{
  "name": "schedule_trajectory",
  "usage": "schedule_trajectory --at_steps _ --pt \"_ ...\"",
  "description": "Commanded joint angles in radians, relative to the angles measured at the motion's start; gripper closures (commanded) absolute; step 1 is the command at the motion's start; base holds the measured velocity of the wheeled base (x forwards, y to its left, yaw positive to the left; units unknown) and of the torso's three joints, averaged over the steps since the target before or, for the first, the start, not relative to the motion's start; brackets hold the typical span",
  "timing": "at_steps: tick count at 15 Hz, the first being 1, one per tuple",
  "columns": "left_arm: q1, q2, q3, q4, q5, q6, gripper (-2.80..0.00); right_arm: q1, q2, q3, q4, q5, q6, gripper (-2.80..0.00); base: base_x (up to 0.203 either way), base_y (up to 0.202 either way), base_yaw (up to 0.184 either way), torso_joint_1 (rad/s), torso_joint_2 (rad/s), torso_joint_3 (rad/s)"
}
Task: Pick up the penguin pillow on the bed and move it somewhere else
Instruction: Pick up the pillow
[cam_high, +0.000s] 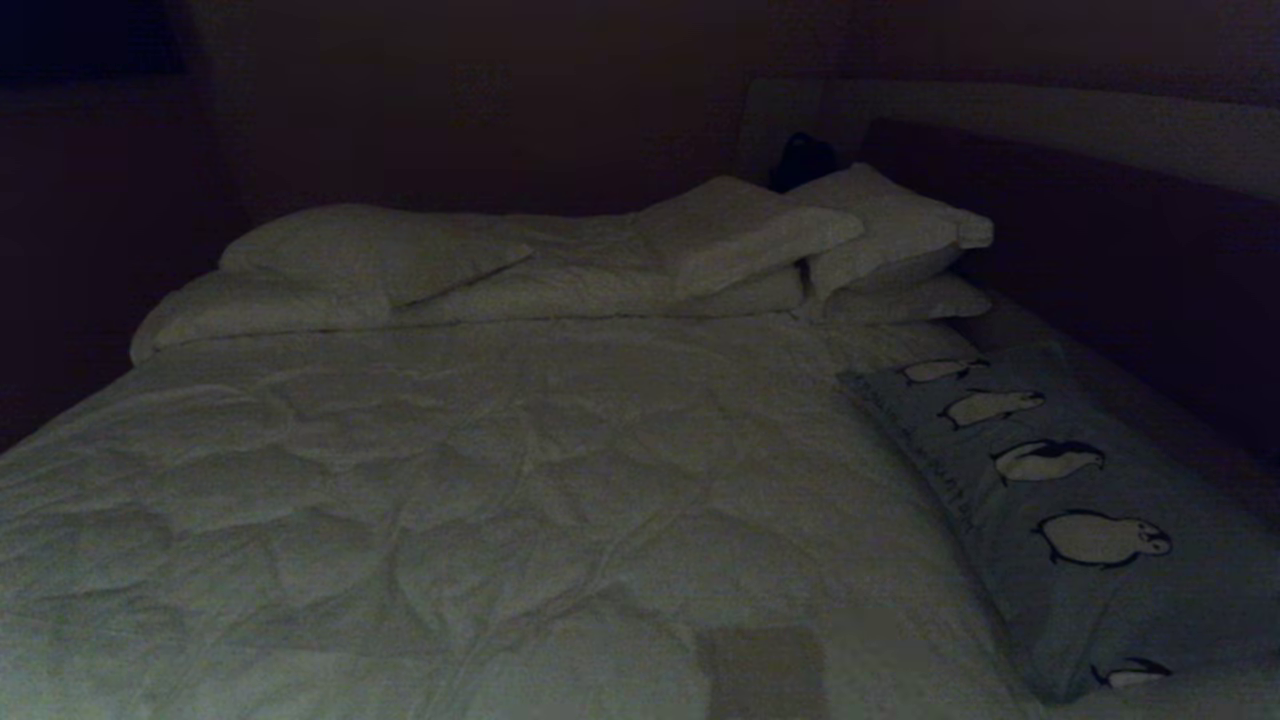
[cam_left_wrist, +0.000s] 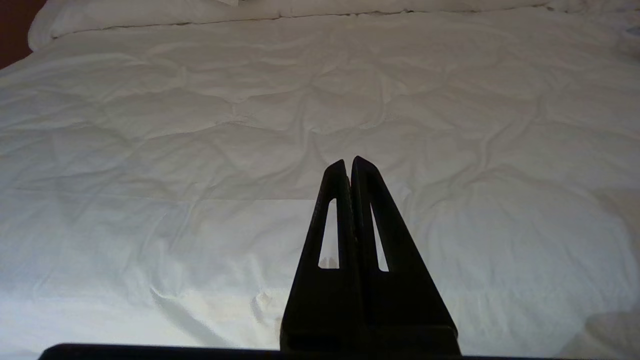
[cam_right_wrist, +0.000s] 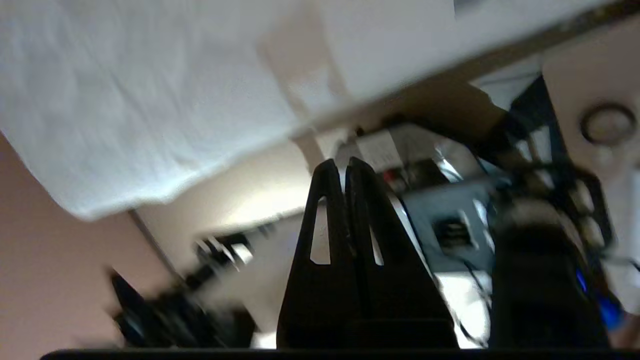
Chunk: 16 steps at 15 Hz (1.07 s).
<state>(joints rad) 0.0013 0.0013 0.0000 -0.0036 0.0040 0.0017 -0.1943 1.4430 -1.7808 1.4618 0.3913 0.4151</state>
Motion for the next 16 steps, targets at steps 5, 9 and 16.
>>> schedule_trajectory --at_steps 5,9,16 --pt "0.000 0.000 0.000 0.000 0.001 0.000 0.00 0.001 -0.340 0.218 0.092 0.007 -0.591 0.00 0.000 0.000 0.000 0.000 0.00 0.000" --pt "0.000 0.000 0.000 0.000 0.001 0.000 0.00 0.005 -0.532 0.345 0.066 0.009 -0.652 0.00 0.000 0.000 0.000 0.000 0.00 0.000" --pt "0.000 0.000 0.000 0.000 0.001 0.000 0.00 0.136 -0.951 0.576 -0.081 0.036 -0.700 0.00 0.000 0.000 0.000 0.000 0.00 0.000"
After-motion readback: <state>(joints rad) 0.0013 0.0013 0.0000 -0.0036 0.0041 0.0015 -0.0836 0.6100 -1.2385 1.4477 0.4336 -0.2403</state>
